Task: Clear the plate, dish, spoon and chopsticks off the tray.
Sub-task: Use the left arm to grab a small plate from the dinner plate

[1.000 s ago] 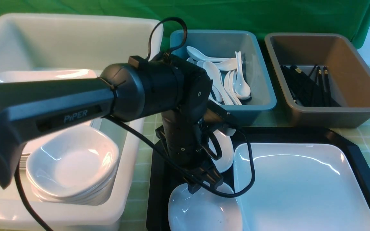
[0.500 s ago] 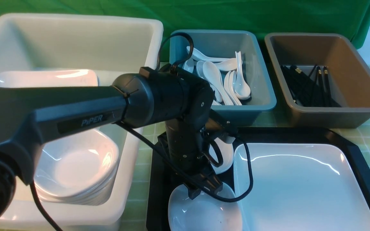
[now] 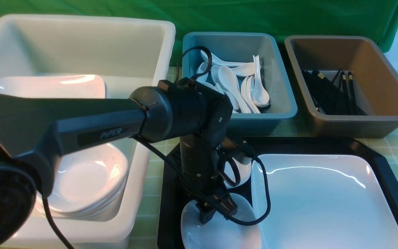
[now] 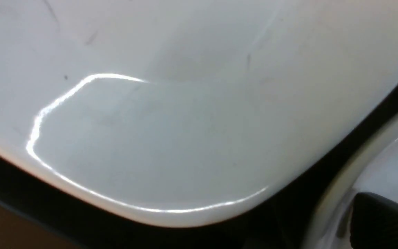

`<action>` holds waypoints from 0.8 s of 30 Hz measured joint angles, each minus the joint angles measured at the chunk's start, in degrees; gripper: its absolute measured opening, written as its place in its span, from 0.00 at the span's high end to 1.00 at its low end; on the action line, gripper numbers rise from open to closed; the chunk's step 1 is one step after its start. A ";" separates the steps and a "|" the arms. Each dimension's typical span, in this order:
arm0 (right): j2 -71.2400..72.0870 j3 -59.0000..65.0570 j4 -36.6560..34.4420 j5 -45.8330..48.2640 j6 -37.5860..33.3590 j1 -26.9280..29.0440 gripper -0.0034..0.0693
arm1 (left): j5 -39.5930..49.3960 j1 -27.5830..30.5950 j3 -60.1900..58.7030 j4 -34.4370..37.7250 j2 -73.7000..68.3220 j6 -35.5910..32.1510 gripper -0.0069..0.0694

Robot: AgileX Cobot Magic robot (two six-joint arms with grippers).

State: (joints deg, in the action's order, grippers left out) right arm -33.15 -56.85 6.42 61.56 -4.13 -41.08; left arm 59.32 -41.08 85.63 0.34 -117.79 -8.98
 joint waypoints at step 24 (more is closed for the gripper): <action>0.00 0.00 0.70 -0.37 0.00 0.00 0.68 | 7.21 -0.06 0.19 6.28 4.84 0.92 0.86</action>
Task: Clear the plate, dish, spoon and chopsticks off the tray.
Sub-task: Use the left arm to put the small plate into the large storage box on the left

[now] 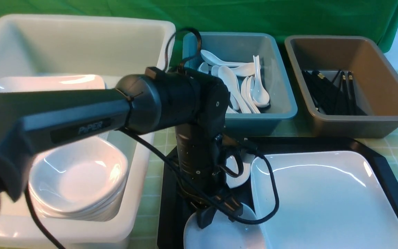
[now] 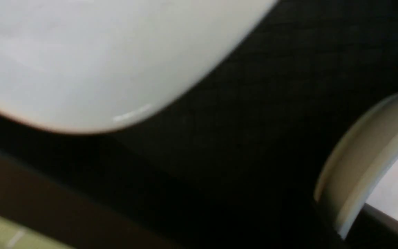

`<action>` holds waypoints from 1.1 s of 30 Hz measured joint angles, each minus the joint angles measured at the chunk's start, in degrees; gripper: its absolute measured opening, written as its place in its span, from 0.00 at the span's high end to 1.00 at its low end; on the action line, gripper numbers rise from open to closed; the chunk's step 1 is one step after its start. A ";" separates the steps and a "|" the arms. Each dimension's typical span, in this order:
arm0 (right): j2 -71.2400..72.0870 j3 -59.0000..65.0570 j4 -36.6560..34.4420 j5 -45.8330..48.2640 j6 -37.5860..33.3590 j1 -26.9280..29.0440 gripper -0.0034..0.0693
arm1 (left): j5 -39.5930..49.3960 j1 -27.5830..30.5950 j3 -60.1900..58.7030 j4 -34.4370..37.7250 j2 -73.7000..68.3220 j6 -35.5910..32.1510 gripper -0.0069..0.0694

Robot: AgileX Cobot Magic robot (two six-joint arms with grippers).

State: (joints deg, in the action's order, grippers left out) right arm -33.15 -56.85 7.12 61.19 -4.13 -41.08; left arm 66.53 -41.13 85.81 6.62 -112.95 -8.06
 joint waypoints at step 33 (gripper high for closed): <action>-0.09 0.00 0.13 -2.59 -0.01 0.00 0.63 | 2.70 54.93 -9.71 21.62 43.15 -1.43 0.90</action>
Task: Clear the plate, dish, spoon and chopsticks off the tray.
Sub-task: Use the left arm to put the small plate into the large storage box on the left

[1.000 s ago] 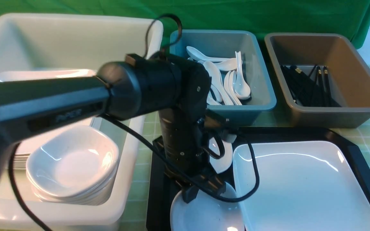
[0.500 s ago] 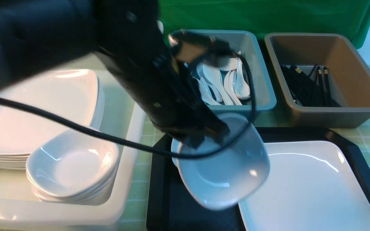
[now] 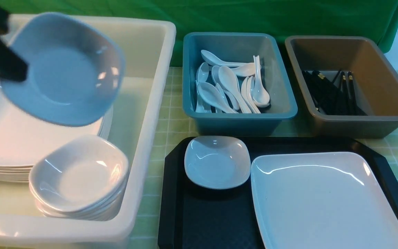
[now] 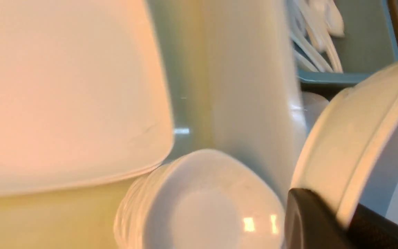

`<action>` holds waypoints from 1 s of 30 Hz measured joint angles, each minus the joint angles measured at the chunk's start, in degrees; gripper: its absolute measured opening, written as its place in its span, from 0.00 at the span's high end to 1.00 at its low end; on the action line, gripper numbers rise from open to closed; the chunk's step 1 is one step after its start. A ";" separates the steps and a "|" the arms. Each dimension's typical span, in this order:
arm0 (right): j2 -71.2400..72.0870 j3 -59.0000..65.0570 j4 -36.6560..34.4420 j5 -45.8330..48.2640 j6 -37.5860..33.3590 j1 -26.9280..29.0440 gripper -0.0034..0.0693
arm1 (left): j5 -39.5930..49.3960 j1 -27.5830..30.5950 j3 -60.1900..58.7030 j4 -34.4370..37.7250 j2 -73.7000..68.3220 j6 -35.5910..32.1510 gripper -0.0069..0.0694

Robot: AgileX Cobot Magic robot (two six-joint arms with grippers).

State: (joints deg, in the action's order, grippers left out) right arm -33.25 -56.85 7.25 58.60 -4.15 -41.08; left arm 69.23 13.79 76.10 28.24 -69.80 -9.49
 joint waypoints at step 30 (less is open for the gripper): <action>-0.11 0.00 0.06 -11.27 0.00 0.00 0.62 | -5.87 9.29 -29.57 11.48 2.22 -10.13 0.86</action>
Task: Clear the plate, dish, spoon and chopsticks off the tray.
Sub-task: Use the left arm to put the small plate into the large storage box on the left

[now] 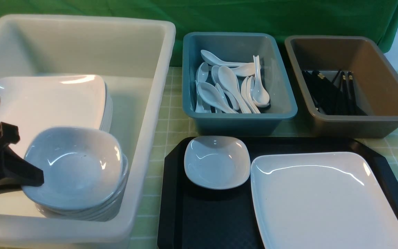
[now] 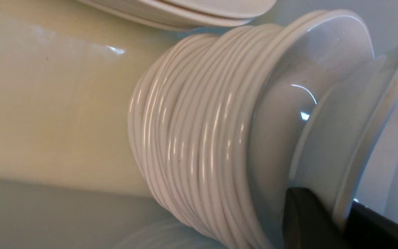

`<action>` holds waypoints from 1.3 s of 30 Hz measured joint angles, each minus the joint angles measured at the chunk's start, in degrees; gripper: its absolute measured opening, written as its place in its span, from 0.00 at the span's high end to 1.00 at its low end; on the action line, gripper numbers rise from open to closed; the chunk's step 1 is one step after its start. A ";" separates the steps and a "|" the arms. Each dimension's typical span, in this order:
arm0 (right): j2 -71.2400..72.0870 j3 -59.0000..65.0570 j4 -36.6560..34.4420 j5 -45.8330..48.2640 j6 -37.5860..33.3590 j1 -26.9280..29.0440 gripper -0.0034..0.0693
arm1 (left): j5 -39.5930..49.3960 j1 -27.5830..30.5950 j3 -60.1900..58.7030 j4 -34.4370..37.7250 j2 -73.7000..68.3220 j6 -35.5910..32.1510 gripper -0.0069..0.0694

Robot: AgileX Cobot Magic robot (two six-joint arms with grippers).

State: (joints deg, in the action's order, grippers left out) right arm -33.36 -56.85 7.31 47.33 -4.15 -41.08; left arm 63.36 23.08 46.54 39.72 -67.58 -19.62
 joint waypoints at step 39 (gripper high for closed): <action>0.00 0.00 -0.05 -1.35 0.05 0.00 0.62 | 5.95 -9.22 14.17 -11.34 -6.31 -7.21 0.90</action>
State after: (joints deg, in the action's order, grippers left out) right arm -33.36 -56.85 7.26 45.98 -4.09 -41.08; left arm 69.31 13.86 60.71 28.38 -73.90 -26.83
